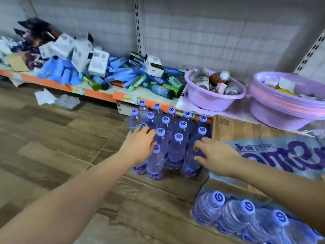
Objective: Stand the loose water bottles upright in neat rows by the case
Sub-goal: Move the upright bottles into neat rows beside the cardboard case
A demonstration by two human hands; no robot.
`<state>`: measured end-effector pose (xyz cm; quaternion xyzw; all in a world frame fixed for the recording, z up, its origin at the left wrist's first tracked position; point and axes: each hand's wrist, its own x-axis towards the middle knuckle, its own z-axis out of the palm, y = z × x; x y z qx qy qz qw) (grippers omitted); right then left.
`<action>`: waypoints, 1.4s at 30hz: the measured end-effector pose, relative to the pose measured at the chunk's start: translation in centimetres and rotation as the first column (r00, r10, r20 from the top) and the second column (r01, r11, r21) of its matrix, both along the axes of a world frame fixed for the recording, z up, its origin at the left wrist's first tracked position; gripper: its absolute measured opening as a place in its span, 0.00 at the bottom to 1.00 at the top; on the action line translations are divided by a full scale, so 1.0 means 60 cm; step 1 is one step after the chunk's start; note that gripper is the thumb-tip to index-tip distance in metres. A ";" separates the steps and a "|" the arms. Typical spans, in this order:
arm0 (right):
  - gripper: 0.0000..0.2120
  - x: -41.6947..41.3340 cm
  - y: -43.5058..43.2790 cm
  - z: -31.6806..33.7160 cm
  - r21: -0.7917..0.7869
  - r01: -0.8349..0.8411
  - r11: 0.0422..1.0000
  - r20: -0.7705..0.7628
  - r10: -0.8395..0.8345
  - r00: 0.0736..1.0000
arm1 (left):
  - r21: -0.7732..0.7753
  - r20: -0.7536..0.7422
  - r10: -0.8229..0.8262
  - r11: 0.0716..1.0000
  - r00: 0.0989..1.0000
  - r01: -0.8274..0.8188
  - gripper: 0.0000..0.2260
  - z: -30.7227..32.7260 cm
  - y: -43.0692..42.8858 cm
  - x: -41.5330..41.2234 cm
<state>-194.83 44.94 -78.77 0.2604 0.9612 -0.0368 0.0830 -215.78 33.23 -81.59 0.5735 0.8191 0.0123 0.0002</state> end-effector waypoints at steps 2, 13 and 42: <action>0.18 -0.061 -0.015 -0.009 -0.039 -0.052 0.998 0.034 0.054 0.998 | -0.049 0.041 0.059 0.997 0.997 -0.057 0.20 -0.016 -0.017 -0.047; 0.21 -0.223 -0.041 -0.097 -0.260 -0.056 0.964 0.102 0.085 0.991 | -0.147 0.272 -0.026 0.987 0.962 0.069 0.17 -0.091 -0.002 -0.130; 0.08 0.074 -0.032 0.208 -0.075 0.087 0.993 -0.370 -0.109 0.923 | 0.319 0.116 -0.333 0.905 0.936 0.282 0.13 0.209 0.031 0.086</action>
